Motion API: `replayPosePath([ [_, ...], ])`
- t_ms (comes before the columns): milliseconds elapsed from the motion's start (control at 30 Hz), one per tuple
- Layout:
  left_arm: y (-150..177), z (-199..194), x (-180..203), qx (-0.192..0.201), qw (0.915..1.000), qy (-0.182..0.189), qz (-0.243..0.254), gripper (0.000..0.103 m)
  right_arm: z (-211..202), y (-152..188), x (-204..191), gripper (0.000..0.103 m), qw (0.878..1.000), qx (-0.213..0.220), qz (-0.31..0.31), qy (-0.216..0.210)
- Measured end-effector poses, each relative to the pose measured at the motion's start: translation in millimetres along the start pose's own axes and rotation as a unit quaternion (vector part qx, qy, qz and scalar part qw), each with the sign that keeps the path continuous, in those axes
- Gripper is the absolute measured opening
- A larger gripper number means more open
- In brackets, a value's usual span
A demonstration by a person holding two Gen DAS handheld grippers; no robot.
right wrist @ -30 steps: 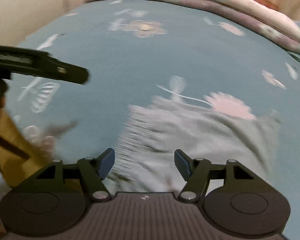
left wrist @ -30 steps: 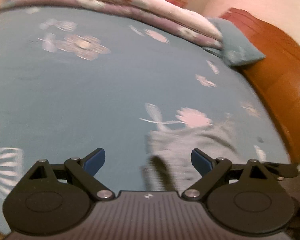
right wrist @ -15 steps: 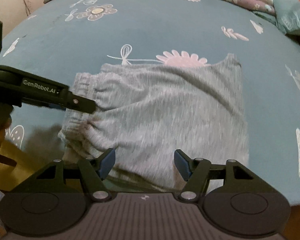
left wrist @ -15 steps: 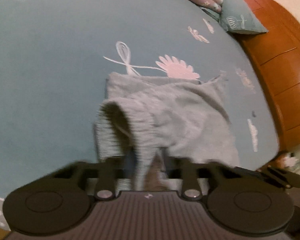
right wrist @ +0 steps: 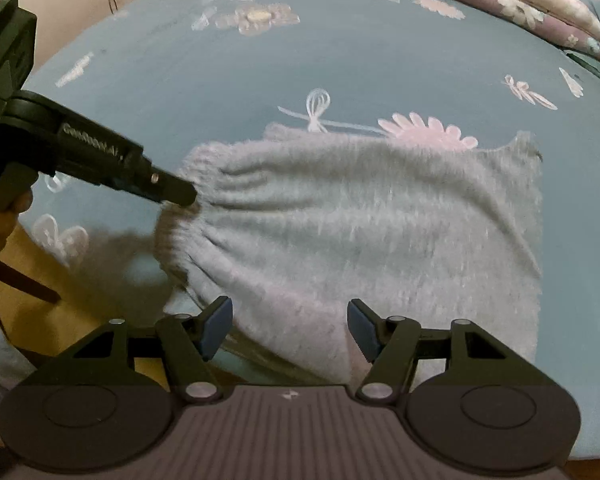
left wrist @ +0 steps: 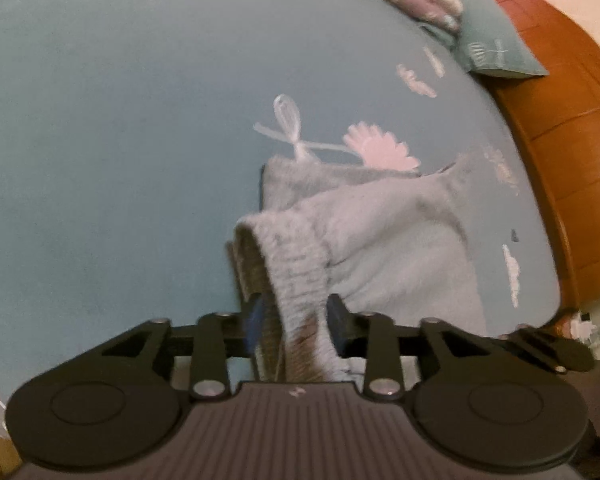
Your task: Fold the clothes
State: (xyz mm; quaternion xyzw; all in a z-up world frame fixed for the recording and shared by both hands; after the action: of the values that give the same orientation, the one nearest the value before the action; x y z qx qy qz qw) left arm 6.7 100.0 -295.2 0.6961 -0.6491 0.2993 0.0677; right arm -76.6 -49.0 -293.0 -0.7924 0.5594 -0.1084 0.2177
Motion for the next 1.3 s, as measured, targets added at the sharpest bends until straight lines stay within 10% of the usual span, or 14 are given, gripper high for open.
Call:
replayPosePath([
  [300,-15,22,61,0.001,0.9911,0.095,0.093,0.054,18,17,-33,0.069,0.996,-0.043,0.002,-0.079],
  [367,-17,45,55,-0.004,0.9931,0.061,0.1,0.054,13,20,-22,0.069,0.996,-0.05,0.021,-0.067],
  [467,-26,62,35,0.001,0.9959,0.012,0.09,0.033,-4,19,9,0.068,0.997,-0.041,0.054,-0.045],
  [767,-43,26,82,0.036,0.991,0.083,0.099,0.053,-37,-31,154,0.063,0.983,0.054,0.146,0.094],
  [1033,-102,86,144,0.058,0.9845,0.029,0.163,0.054,-6,-39,223,0.061,0.986,0.058,0.148,0.053],
  [1167,-133,152,170,-0.03,0.9565,0.001,0.29,0.056,-1,-24,256,0.061,0.987,0.036,0.155,0.021],
  [1300,-133,214,198,-0.11,0.8845,-0.036,0.452,0.056,7,-19,287,0.062,0.987,0.027,0.157,-0.001],
])
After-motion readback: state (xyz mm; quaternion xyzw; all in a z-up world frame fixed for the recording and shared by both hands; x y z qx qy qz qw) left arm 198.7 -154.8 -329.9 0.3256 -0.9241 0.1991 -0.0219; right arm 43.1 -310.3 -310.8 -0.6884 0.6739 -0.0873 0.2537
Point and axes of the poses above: each gripper's, at about its wrist camera, not at the fingertips, and z roughly the way its jaws point, x to its right, y to its underside, the point moved 8 cm from there along z, roughly the way its jaws point, and after that the axes turned 5 degrees about -z, right-handed, at the moved point
